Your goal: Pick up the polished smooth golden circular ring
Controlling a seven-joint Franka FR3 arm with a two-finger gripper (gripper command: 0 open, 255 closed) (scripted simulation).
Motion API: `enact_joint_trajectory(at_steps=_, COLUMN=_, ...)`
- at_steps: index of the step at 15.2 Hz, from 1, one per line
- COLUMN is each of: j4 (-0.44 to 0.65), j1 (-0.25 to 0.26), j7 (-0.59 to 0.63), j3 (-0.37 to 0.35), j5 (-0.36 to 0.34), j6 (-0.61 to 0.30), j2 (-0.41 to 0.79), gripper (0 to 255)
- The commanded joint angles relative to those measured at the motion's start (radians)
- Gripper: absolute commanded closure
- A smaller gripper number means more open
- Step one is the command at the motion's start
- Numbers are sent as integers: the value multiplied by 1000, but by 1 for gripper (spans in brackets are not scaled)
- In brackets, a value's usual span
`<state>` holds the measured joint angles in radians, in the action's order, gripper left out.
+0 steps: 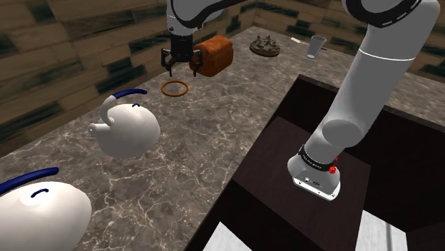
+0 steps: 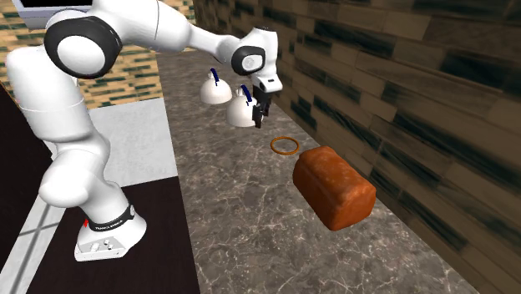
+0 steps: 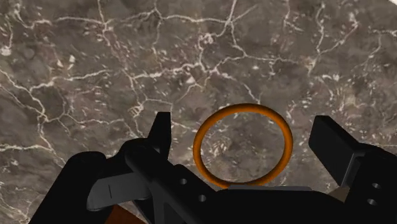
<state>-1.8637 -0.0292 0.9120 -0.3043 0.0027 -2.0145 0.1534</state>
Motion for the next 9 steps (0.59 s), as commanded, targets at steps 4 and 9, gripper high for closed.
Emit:
enact_joint_trajectory(at_steps=4, j4=214, j1=41, j7=141, j3=23, j5=-81, j6=12, j2=211, gripper=0)
enact_joint_trajectory(at_steps=9, j4=482, j1=91, j7=246, j3=64, j5=-135, j6=64, j2=433, gripper=0)
